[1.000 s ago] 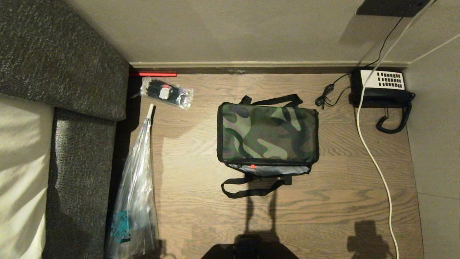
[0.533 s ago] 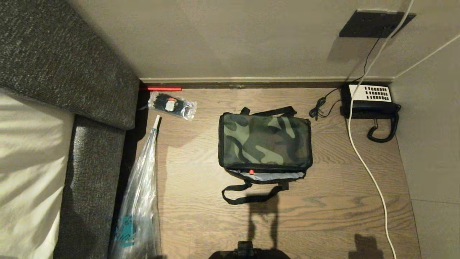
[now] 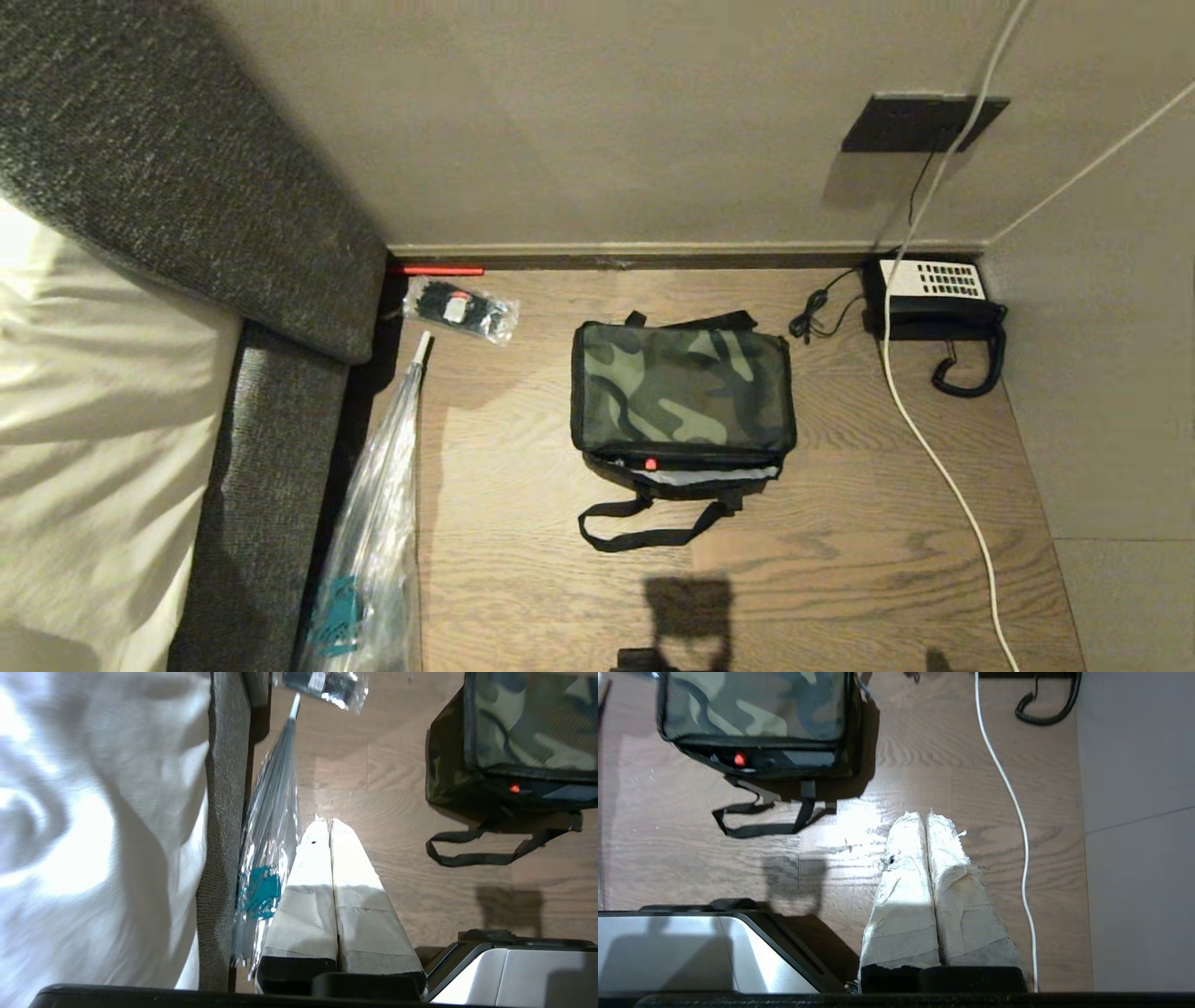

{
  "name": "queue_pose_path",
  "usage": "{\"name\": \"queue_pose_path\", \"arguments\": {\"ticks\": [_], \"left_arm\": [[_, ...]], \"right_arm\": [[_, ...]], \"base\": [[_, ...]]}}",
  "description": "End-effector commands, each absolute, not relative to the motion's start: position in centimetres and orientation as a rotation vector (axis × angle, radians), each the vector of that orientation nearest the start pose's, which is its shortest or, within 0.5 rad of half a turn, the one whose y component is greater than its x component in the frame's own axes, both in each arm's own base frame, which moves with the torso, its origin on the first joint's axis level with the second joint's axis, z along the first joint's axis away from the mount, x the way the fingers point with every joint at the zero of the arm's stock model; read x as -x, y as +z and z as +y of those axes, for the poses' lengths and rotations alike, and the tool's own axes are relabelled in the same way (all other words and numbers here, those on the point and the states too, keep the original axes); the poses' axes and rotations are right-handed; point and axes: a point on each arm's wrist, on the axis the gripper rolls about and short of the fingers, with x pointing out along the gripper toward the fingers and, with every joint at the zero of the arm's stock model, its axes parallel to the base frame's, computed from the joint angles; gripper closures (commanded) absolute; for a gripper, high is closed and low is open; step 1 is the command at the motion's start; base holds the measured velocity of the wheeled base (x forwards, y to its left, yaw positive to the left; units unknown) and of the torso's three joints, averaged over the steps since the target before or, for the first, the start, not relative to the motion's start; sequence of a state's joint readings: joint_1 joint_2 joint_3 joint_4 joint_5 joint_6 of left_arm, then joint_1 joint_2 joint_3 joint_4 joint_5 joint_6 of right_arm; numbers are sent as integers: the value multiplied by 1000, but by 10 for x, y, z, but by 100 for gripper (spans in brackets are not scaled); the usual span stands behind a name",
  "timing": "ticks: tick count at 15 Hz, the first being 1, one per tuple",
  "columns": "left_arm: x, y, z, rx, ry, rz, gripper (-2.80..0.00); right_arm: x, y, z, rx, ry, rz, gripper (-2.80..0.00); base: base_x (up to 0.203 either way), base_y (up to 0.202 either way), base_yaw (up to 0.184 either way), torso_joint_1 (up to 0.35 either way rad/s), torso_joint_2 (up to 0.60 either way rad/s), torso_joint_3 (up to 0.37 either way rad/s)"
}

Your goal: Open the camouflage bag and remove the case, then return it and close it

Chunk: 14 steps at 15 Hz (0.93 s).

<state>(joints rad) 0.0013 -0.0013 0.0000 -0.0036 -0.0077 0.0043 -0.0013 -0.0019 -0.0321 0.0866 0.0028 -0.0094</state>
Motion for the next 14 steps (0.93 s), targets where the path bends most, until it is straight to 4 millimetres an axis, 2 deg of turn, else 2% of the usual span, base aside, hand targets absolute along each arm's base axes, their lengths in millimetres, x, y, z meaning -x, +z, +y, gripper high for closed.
{"name": "queue_pose_path", "arguments": {"ticks": [1, 14], "left_arm": [[23, 76, 0, -5, -6, -3, 0], [23, 76, 0, -5, -6, -6, 0]], "right_arm": [[25, 75, 0, 9, 2, 55, 0], [25, 75, 0, 8, 3, 55, 0]], "base": [[0, 0, 0, 2, 2, 204], [0, 0, 0, 2, 4, 201]]}}
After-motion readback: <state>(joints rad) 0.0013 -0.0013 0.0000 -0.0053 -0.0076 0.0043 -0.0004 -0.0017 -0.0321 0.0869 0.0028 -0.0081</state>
